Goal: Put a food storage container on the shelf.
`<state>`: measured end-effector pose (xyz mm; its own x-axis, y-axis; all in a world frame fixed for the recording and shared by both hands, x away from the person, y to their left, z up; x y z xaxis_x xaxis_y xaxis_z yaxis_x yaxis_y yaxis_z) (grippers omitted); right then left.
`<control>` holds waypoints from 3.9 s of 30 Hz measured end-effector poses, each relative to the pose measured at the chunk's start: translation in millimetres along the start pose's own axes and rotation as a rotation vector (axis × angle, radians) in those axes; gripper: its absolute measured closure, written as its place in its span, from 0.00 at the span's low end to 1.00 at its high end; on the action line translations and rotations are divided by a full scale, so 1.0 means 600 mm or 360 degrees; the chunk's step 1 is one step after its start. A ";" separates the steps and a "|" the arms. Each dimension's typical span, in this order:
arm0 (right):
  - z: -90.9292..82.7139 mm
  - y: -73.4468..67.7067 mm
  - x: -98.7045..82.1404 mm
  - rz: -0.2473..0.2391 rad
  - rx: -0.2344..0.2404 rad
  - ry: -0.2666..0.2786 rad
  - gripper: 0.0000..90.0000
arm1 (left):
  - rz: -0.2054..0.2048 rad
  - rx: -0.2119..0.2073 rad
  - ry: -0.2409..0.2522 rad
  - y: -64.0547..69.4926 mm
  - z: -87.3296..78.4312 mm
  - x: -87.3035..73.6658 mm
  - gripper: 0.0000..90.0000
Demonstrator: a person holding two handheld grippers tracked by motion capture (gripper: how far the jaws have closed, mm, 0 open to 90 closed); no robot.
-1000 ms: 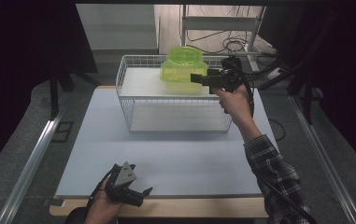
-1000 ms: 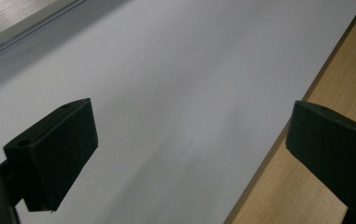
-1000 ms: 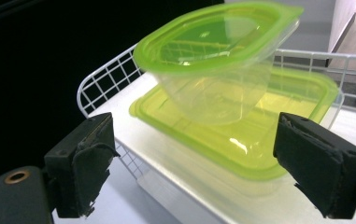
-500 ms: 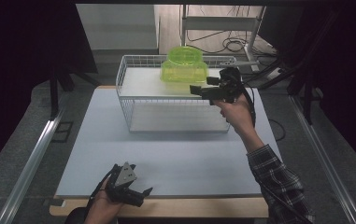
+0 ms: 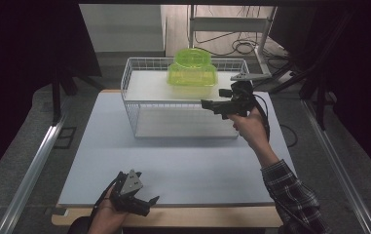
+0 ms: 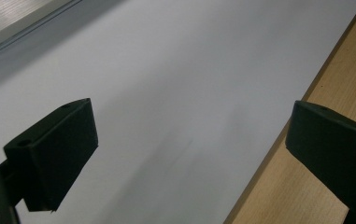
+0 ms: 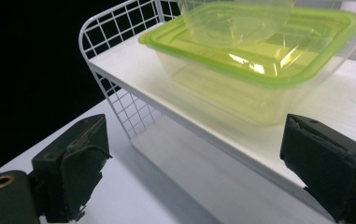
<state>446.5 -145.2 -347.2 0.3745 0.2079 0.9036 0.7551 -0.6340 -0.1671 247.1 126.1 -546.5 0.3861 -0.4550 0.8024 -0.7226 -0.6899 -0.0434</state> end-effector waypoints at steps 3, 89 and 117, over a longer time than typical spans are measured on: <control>-0.003 -0.002 -0.010 -0.0005 0.0008 -0.0003 0.09 | 0.0001 0.0000 0.0001 0.000 0.000 0.000 0.03; -0.072 -0.047 -0.286 -0.0384 0.0015 0.0020 0.00 | 0.0011 -0.0117 0.0325 -0.010 -0.008 0.004 0.00; -0.076 -0.050 -0.376 -0.0317 0.0061 -0.0184 0.00 | 0.0024 -0.0158 0.0200 -0.005 0.005 -0.003 0.00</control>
<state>314.8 -207.1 -528.4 0.2736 0.4114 0.8694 0.8393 -0.5437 -0.0068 250.5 127.2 -549.7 0.3043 -0.3867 0.8706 -0.7835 -0.6214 -0.0021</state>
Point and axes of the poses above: each handheld gripper's, and its own axes: z roughly forward along the jaws, x roughly out of its top, y roughly to its right, the point moved 4 cm from there along z, roughly forward along the jaws, and after that the axes turned 3 degrees about y, right-handed, at the moved point
